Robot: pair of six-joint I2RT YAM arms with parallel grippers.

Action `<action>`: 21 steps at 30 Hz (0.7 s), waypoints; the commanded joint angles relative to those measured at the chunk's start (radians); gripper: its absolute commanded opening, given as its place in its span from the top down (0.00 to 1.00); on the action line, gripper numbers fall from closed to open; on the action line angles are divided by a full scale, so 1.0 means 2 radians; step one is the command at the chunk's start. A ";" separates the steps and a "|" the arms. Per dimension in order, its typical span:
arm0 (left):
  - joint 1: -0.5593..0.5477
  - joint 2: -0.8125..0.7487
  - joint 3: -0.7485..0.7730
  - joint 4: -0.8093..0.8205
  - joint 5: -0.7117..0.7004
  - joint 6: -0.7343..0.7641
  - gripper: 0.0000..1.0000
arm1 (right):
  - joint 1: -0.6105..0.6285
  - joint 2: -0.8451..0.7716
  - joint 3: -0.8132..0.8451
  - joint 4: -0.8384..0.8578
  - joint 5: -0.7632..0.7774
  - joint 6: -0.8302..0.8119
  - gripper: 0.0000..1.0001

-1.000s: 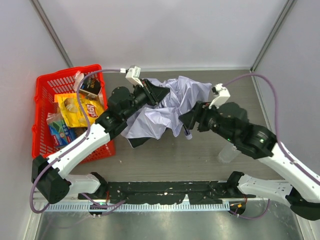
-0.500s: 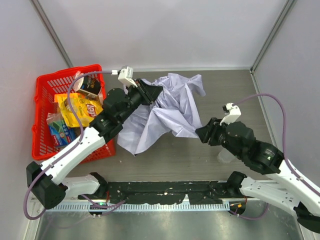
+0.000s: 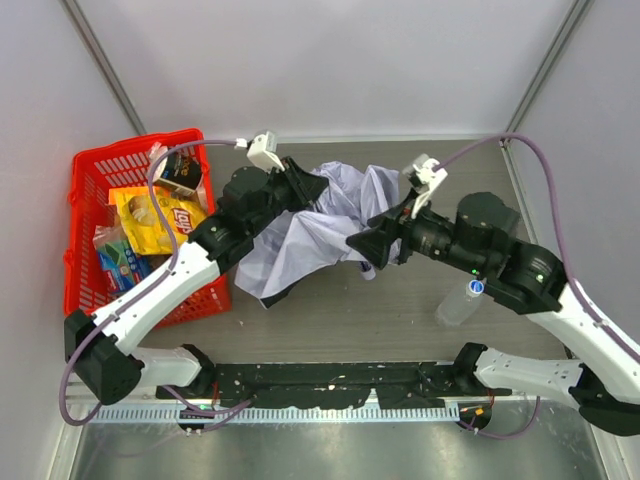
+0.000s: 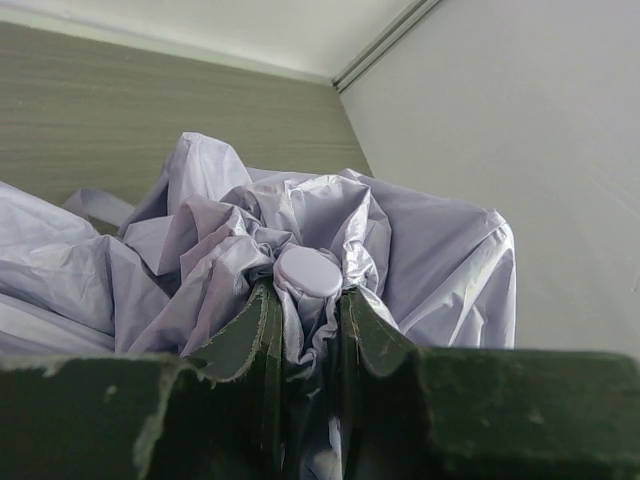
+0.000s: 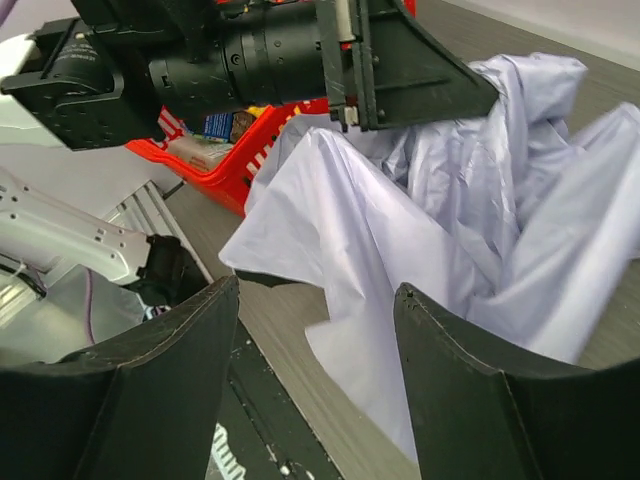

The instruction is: Put away the umbrella

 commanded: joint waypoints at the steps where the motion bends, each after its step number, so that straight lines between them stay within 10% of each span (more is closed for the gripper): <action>1: 0.003 -0.001 0.046 0.002 -0.017 -0.030 1.00 | 0.016 0.045 -0.021 0.073 -0.014 -0.034 0.32; 10: 0.003 0.015 0.052 -0.019 -0.004 -0.056 1.00 | 0.078 0.113 -0.048 0.151 0.159 -0.102 0.22; 17: 0.002 -0.025 -0.026 0.131 0.068 -0.060 1.00 | 0.026 0.120 -0.080 0.147 0.289 -0.027 0.76; 21: 0.003 -0.048 -0.082 0.191 0.077 -0.072 1.00 | 0.006 0.106 -0.097 0.168 0.182 0.003 0.71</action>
